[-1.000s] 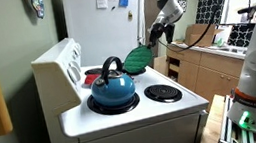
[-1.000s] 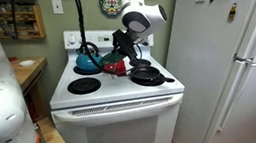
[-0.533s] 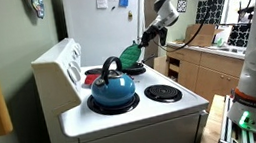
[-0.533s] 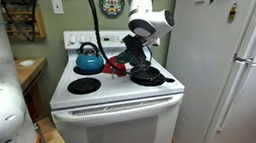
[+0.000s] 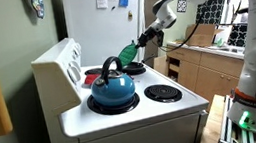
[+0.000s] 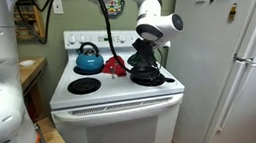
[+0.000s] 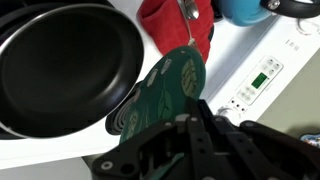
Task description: Move the pan to to the front big plate on the stove and then put the green towel on the pan
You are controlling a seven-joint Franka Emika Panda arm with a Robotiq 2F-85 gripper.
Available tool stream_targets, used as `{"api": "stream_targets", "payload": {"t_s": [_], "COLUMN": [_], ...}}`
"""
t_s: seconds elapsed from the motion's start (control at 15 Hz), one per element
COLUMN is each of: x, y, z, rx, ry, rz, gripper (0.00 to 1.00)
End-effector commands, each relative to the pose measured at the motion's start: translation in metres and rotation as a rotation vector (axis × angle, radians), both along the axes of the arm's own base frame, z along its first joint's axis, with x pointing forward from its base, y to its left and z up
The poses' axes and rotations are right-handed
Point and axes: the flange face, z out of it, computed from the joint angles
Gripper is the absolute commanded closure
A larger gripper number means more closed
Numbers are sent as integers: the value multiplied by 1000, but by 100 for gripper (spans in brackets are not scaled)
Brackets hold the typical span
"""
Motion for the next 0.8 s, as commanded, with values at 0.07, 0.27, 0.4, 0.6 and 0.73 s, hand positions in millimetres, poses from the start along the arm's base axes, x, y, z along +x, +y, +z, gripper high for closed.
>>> {"api": "stream_targets", "payload": {"t_s": [0.07,0.27,0.4,0.6,0.73], "x": [8,6,7,8,8], "y": [-20,-24,-27,-35,-43], "z": [-4,-18,-25,-37,-44], "rx": [-15,-10,-3,-18,-45], "ry": [-26,-1,11,29,39], "rz": [-37,-47,-51,-52,-58], "gripper": [99,99,99,99,99]}}
